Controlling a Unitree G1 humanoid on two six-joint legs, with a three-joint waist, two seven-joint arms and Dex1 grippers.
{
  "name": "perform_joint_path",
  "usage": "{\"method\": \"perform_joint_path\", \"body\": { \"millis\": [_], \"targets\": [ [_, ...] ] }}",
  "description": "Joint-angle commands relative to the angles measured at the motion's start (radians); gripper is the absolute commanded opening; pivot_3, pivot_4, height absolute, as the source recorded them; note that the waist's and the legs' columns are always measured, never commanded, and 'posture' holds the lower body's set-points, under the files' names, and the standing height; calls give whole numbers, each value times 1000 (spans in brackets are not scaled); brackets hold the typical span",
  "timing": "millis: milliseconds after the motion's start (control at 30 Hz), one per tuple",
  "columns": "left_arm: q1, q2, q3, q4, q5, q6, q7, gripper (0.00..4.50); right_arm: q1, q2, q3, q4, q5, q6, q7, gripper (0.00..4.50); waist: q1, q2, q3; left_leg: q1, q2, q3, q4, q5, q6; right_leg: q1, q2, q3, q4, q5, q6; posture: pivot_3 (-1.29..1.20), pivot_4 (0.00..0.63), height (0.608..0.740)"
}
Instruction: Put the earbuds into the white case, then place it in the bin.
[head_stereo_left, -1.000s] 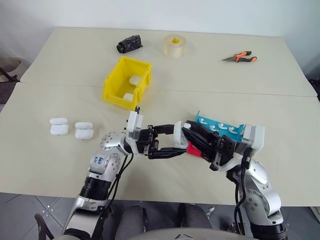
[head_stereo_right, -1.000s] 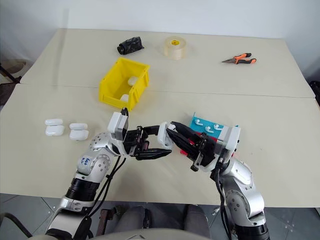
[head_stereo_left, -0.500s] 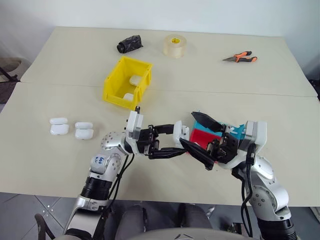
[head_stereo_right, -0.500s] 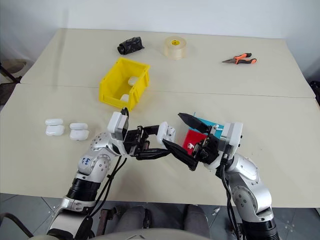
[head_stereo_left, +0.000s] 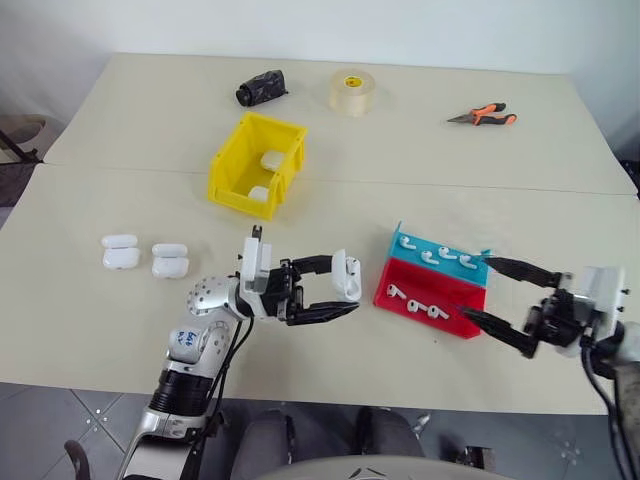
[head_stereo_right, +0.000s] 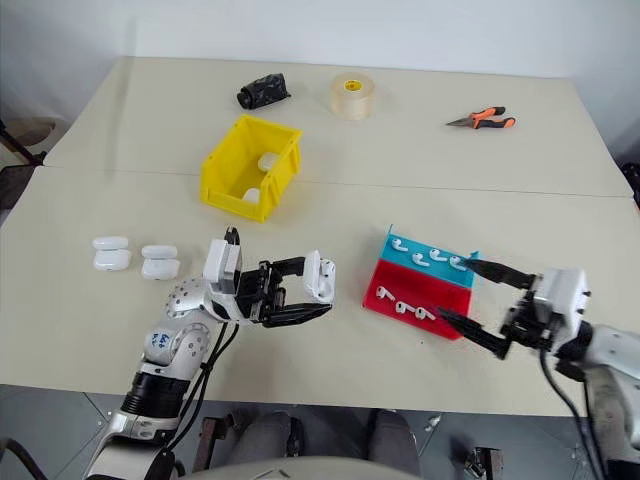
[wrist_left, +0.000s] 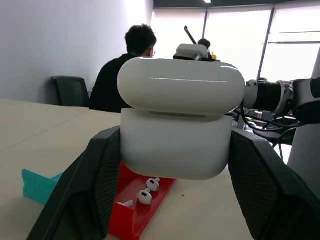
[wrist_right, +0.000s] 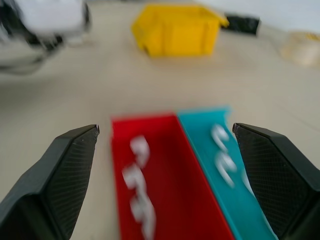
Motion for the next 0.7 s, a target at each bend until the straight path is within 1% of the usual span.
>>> {"method": "perform_joint_path", "body": {
  "millis": [33, 100, 167, 200, 300, 367, 400, 433, 500, 567, 700],
  "targets": [
    [3, -17, -15, -37, 9, -43, 5, 2812, -21, -42, -55, 119, -21, -51, 64, 4494, -1, 0, 0, 0, 0, 0, 0, 0, 0, 0, 0, 0, 0, 0, 0, 0, 150, 740],
    [-1, -26, -20, -31, 14, -58, 9, 2812, -50, -65, -50, 174, -45, -67, 84, 4494, -2, 0, 0, 0, 0, 0, 0, 0, 0, 0, 0, 0, 0, 0, 0, 0, 150, 740],
    [-3, -30, -24, -28, 17, -68, 14, 2812, -86, -84, -28, 165, -54, -44, 82, 4494, -4, 0, 0, 0, 0, 1, 0, 0, 0, 0, 0, 0, 0, 0, 0, 0, 150, 740],
    [-2, -31, -26, -27, 19, -72, 15, 2812, -112, -106, -3, 139, -70, 9, 53, 4494, -4, 1, 0, 1, 1, 1, 0, 0, 0, 0, 0, 0, 0, 0, 0, 0, 150, 740],
    [-4, -39, -36, -21, 28, -84, 23, 2812, -216, -193, 95, 71, -130, 247, -63, 4494, -7, 2, 0, 1, 1, 2, 0, 0, 0, 0, 0, 1, 1, 0, 0, 0, 150, 740],
    [-1, -44, -43, -22, 31, -89, 26, 2812, -294, -234, 148, 49, -111, 370, -62, 4494, -5, 2, 0, 1, 1, 1, 1, 0, 0, 0, 0, 0, 1, 0, 0, 0, 150, 740],
    [1, -46, -47, -24, 31, -90, 27, 2812, -337, -266, 192, 40, -118, 446, -56, 4494, -4, 2, 0, 1, 1, 1, 1, 0, 0, 0, 0, 0, 1, 0, 0, 0, 150, 740],
    [2, -48, -51, -25, 33, -91, 28, 2812, -398, -293, 252, 41, -166, 498, -68, 4494, -2, 2, 0, 0, 1, 0, 1, 0, 0, 0, 0, 0, 1, 0, 0, 0, 150, 740],
    [0, -50, -58, -25, 37, -92, 30, 2812, -541, -306, 350, 60, -216, 637, -110, 4494, -1, 2, 0, -1, 1, -1, 3, 0, 0, 0, 0, -1, 1, 0, 0, 0, 150, 740],
    [-7, -52, -64, -25, 43, -92, 35, 2812, -659, -303, 432, 84, -246, 748, -114, 4494, -1, 2, 0, -2, 1, -1, 4, 0, 0, -1, 0, -1, 1, 0, 0, 0, 150, 740],
    [-14, -58, -79, -31, 48, -93, 44, 2812, -828, -292, 621, 159, -391, 777, -72, 4494, -2, 2, 0, -5, 1, -4, 5, 0, 0, -2, 0, -4, 1, 0, 0, 0, 150, 740]
  ]
}}
